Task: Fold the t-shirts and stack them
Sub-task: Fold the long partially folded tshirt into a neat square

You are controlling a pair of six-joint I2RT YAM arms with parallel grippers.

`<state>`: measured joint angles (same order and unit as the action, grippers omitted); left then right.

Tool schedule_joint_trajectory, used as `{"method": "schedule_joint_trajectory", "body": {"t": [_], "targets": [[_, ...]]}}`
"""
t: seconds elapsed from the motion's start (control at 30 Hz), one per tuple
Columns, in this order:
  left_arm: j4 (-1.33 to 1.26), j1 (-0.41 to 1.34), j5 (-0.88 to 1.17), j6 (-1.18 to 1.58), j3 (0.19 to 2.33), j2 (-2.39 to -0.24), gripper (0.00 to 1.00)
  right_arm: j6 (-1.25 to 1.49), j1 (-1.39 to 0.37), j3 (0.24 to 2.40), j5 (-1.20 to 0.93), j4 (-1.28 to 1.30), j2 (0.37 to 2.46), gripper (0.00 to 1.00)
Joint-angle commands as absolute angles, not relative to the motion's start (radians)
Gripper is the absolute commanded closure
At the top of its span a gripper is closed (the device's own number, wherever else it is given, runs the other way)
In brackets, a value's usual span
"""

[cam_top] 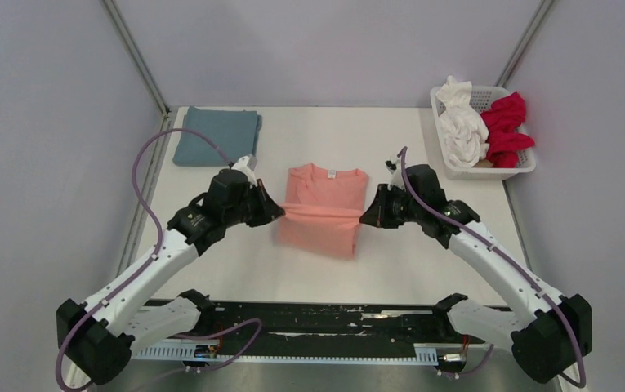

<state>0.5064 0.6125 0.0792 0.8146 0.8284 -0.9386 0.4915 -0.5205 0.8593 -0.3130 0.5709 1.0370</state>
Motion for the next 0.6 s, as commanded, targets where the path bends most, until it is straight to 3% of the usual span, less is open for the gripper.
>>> {"method": "schedule_joint_trajectory", "body": {"t": [0.0, 0.57], "targets": [[0.409, 0.499, 0.083, 0.731, 0.921, -1.057, 1.00, 0.457, -0.438, 0.927, -0.360, 0.470, 1.123, 1.00], [0.358, 0.346, 0.266, 0.646, 1.234, -1.564, 1.00, 0.398, -0.211, 1.077, -0.503, 0.411, 1.465, 1.00]]}}
